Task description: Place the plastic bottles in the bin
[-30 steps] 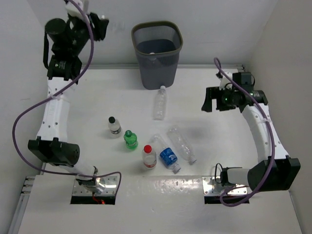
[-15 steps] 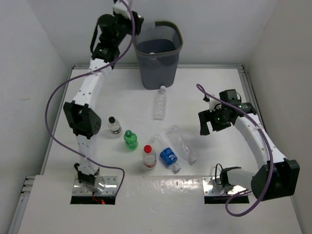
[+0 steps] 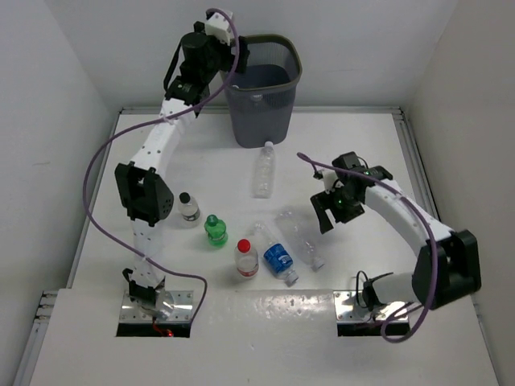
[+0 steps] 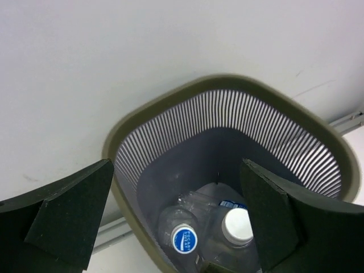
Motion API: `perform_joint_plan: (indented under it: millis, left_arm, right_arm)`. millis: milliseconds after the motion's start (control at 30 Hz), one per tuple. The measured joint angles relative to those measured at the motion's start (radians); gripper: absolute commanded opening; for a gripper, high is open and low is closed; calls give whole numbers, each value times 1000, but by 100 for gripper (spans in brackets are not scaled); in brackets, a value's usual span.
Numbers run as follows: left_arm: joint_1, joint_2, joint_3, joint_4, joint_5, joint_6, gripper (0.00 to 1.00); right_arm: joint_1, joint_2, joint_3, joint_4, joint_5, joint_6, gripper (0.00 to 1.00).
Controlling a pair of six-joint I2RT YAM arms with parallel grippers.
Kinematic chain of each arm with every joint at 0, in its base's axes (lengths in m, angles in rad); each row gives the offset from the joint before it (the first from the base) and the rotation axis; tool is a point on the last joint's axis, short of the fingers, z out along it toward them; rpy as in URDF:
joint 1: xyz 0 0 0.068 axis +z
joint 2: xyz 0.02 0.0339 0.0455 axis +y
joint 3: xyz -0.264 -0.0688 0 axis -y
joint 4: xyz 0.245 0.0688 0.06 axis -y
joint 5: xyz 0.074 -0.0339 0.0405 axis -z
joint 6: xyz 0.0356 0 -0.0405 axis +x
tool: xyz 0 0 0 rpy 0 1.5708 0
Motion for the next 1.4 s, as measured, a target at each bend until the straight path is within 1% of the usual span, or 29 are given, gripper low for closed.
perform_joint_plan:
  millis: [67, 167, 300, 467, 533, 567, 600, 700, 767, 867, 967, 1033, 1067, 1100, 1133, 1200, 1233, 1267, 1333, 1400]
  left_arm:
    - [-3, -37, -2, -14, -11, 3, 100]
    - [-3, -140, -41, -38, -26, 3, 100]
    - [18, -387, -219, -66, -31, 3, 100]
    - [90, -715, -472, -69, -36, 7, 100]
    - [115, -810, -555, -86, -47, 10, 100]
    - [125, -847, -594, -90, -51, 11, 100]
    - [134, -880, -627, -100, -55, 14, 100]
    - [158, -953, -732, -126, -58, 14, 100]
    - [179, -974, -774, -153, -59, 8, 100]
    - [210, -980, -798, -200, -64, -6, 100]
    - [231, -983, -800, -227, -62, -13, 100]
    - [239, -986, -800, -231, -60, -21, 100]
    - [245, -990, -800, -232, -57, -24, 100]
    - [250, -992, -800, -232, -55, -25, 100]
    - [255, -994, -800, -233, -53, -27, 100]
    - [264, -997, -800, -233, -49, -28, 100]
    - [268, -998, -800, -233, -46, -28, 100]
    - [272, -999, -800, -234, -43, -31, 100]
    - [277, -999, -800, -234, -34, -32, 100]
    - [280, -999, -800, -236, -26, -32, 100]
  right_arm:
    - [27, 74, 36, 1, 13, 22, 75]
    - [75, 185, 106, 15, 32, 54, 73]
    - [138, 303, 195, 28, 48, 100, 73]
    - [188, 449, 330, 18, 62, 145, 73]
    - [200, 498, 368, 11, 63, 158, 73]
    - [204, 517, 381, 5, 64, 163, 75]
    - [209, 535, 393, -7, 64, 169, 78]
    - [224, 590, 436, -40, 64, 179, 82]
    - [234, 629, 475, -51, 68, 181, 82]
    - [255, 681, 518, -57, 74, 183, 82]
    - [268, 706, 521, -70, 77, 184, 82]
    - [273, 721, 521, -78, 77, 183, 77]
    - [273, 729, 522, -82, 77, 184, 72]
    - [272, 737, 523, -87, 77, 183, 66]
    - [272, 743, 523, -90, 77, 183, 51]
    - [267, 744, 525, -104, 77, 179, 34]
    - [263, 744, 529, -108, 76, 179, 20]
    - [260, 743, 533, -110, 71, 171, 14]
    - [255, 737, 547, -130, 58, 162, 2]
    - [246, 712, 571, -165, 42, 141, 0]
